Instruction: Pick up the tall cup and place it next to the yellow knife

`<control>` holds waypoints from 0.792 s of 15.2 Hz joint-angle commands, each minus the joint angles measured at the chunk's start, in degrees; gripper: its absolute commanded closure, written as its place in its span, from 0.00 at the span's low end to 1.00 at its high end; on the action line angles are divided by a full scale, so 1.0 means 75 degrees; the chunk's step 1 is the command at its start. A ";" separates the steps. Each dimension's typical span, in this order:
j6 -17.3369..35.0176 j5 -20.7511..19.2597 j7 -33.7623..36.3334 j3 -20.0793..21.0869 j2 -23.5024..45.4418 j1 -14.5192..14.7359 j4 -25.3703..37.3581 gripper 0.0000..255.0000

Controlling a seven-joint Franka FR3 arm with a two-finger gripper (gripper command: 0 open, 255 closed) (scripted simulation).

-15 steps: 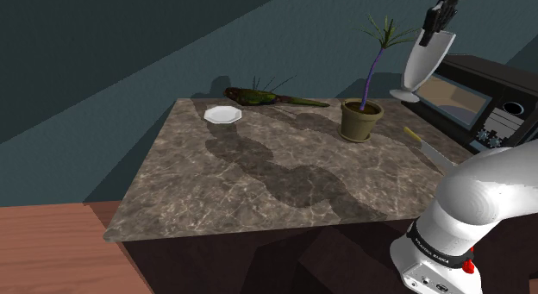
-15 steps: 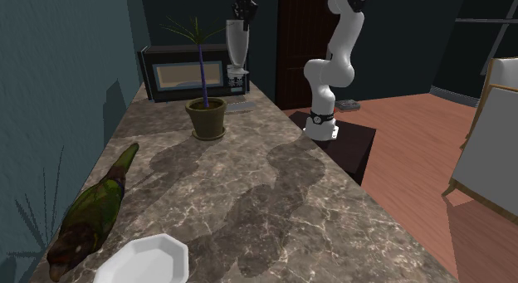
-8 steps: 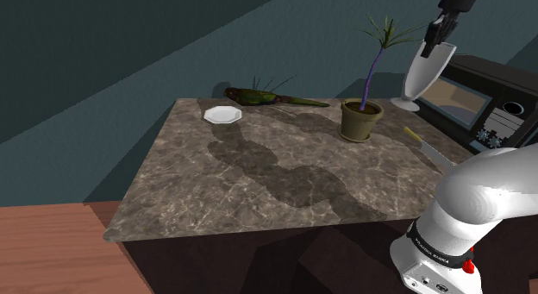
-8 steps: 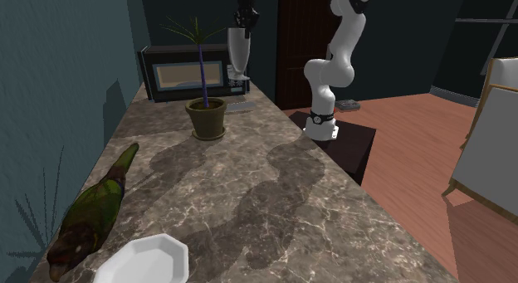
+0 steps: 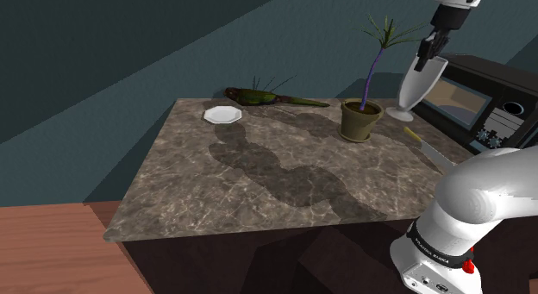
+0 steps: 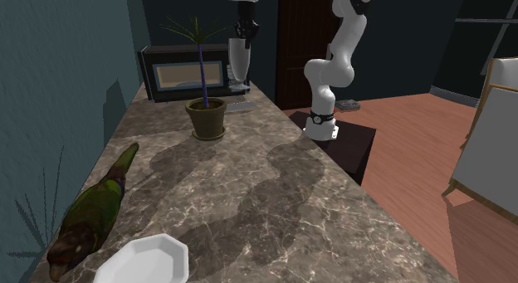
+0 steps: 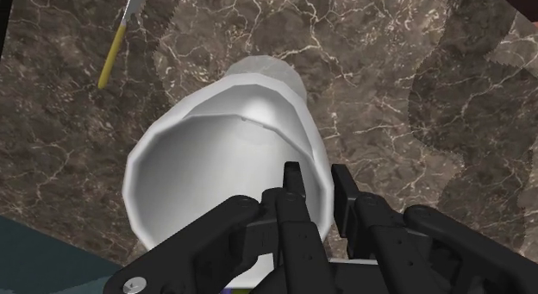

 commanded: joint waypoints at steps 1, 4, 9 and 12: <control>0.0220 -0.0037 -0.0009 -0.0047 -0.0036 -0.0020 -0.0241 1.00; 0.0506 -0.0087 0.0003 -0.0091 -0.0101 -0.0050 -0.0591 1.00; 0.0990 -0.0172 0.0017 -0.0176 -0.0177 -0.0098 -0.1147 1.00; 0.1285 -0.0224 0.0023 -0.0234 -0.0202 -0.0126 -0.1466 1.00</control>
